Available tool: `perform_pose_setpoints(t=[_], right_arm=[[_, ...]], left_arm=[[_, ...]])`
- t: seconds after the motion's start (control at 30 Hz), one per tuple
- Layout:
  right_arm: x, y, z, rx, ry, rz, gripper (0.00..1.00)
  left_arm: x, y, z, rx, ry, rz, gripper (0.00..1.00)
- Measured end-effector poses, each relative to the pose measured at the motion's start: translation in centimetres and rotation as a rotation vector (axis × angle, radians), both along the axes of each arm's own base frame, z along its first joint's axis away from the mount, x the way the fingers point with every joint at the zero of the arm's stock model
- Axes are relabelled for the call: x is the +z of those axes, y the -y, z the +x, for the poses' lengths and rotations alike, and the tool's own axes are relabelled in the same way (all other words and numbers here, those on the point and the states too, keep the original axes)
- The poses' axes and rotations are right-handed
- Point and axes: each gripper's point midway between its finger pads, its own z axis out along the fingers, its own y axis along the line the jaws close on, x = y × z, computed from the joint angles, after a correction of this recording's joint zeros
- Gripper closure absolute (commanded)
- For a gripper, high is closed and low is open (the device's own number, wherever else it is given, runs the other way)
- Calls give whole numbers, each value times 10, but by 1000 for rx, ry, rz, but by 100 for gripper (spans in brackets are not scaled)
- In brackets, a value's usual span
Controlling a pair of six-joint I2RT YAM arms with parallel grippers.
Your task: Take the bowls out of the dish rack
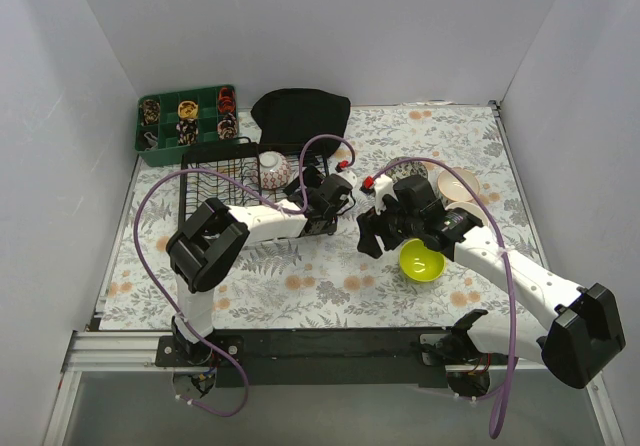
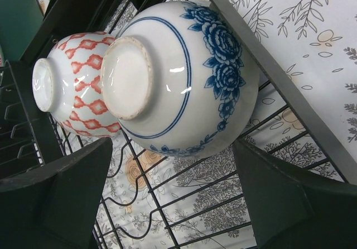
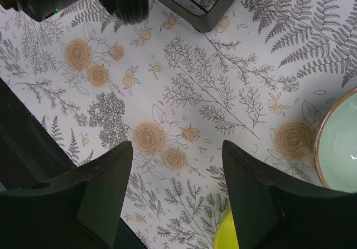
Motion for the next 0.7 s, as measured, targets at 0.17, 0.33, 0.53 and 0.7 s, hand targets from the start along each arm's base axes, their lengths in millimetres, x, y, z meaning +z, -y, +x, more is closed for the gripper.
perform_pose_setpoints(t=[0.17,0.33,0.53,0.7], right_arm=[[8,0,4,-5,38,15,27],[17,1,5,-12,72,32,27],[19,2,6,-15,80,34,27],[23,3,6,-19,91,39,27]], left_arm=[[2,-2,-1,12,39,-7,13],[3,-4,-2,11,46,-3,13],[4,-4,-1,7,50,4,13],[8,-7,-1,1,70,12,13]])
